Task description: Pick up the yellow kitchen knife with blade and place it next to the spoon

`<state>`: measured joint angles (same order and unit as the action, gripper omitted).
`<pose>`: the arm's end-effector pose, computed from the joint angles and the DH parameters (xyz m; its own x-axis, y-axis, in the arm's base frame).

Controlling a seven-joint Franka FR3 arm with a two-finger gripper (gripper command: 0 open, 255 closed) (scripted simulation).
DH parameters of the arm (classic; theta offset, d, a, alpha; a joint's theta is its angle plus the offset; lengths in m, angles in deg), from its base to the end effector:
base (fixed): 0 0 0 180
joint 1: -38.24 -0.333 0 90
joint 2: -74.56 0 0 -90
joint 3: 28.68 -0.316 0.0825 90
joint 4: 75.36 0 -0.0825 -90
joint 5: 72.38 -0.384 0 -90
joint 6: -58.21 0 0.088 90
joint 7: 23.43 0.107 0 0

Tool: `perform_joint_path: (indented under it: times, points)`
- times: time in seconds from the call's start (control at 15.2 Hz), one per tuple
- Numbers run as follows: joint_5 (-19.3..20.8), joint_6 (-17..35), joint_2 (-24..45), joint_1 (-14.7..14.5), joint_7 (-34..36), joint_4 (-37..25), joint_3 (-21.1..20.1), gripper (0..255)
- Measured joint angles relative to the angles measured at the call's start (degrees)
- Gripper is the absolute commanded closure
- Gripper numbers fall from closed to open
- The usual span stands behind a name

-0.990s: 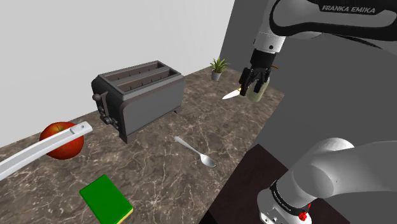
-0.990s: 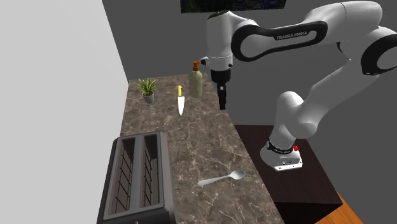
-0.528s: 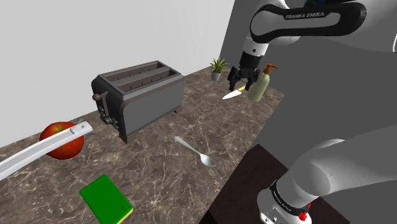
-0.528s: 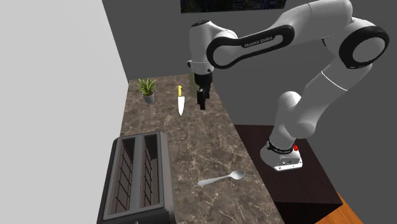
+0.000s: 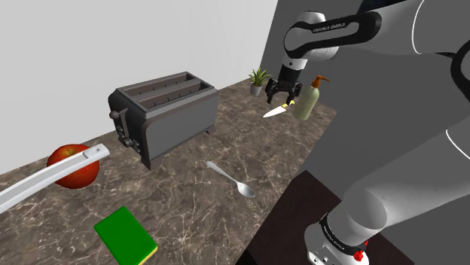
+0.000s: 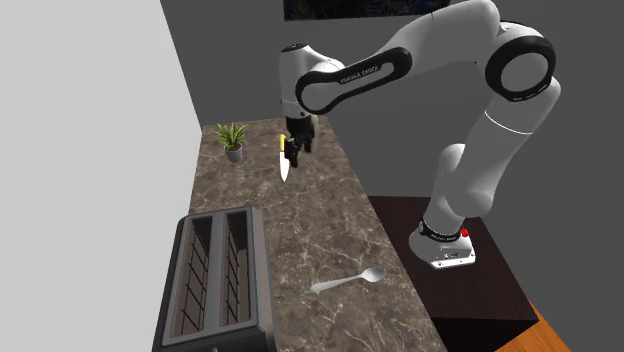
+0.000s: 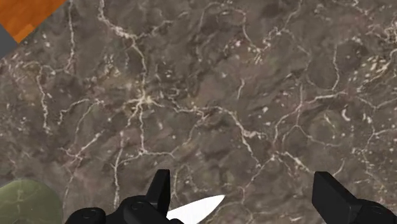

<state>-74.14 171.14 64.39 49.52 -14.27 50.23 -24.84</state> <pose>0.4742 -0.1271 0.4574 0.9061 -0.4202 -0.0499 -0.4220 -0.9060 -0.0320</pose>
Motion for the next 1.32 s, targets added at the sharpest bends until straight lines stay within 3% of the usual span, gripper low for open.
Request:
perform_joint_path:
  times: [0.73,1.32]
  points:
    - [-0.2,8.0,17.2,4.8,7.5,-12.6,4.5,0]
    - [-2.2,11.2,29.3,8.5,12.2,-23.7,7.7,0]
